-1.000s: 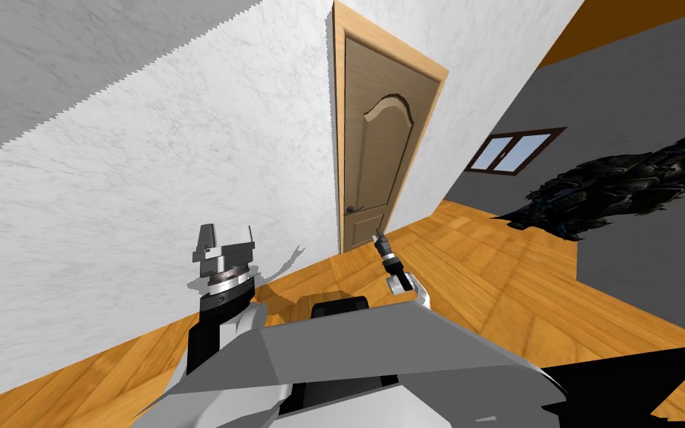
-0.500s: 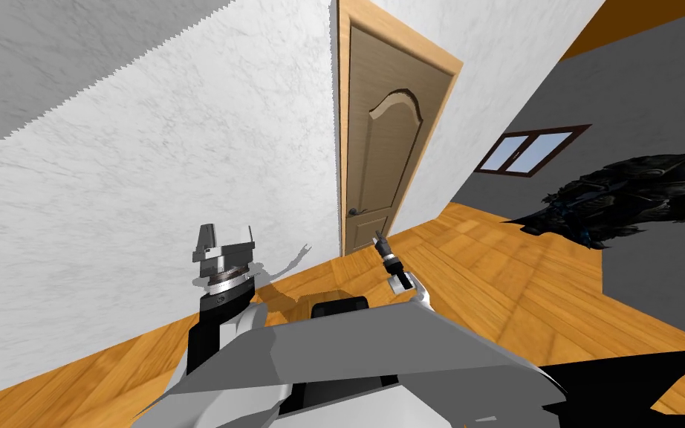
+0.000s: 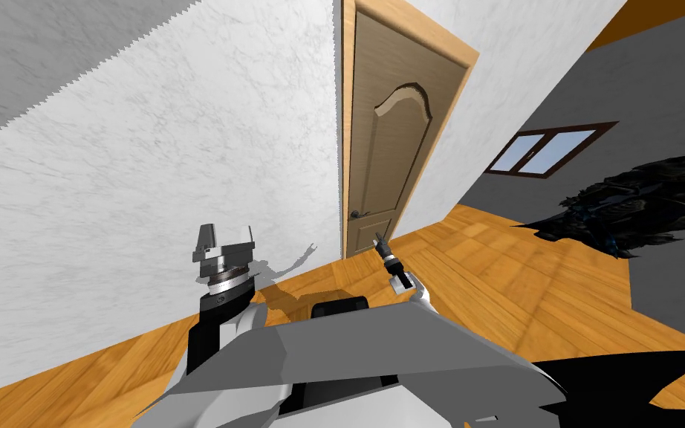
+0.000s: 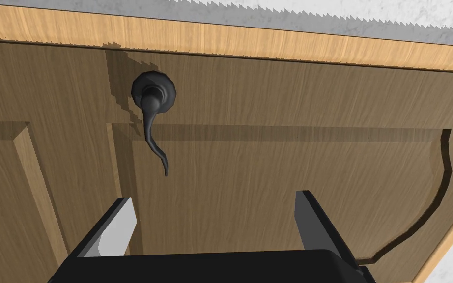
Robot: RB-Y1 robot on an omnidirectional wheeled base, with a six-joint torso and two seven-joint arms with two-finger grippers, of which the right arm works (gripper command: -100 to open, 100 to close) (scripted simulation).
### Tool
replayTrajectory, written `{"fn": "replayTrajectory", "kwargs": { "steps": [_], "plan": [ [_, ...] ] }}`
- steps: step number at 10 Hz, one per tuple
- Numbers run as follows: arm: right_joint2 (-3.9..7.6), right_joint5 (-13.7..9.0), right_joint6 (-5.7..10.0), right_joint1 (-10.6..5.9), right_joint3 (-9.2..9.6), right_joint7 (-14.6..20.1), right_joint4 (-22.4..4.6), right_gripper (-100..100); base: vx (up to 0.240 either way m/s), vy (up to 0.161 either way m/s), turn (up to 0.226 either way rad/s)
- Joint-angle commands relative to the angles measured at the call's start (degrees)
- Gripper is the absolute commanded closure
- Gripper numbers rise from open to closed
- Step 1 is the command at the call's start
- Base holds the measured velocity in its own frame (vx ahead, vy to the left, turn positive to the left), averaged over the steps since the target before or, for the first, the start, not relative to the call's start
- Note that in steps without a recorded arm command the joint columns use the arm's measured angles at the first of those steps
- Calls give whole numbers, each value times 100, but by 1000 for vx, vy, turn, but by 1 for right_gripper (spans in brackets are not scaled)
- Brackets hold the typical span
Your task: Pull the door open
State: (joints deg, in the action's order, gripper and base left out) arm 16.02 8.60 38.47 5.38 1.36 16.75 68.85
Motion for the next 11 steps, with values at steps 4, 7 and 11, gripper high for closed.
{"fn": "replayTrajectory", "kwargs": {
  "steps": [4, 7, 11],
  "plan": [
    [108, 89, 146, -244, -7, 175, -613, -100, 90, -18, 45],
    [175, 139, 232, -378, -12, 276, -961, -100, 101, -27, 39],
    [255, 199, 336, -540, -19, 397, -1378, -100, 93, -23, 40]
  ]
}}
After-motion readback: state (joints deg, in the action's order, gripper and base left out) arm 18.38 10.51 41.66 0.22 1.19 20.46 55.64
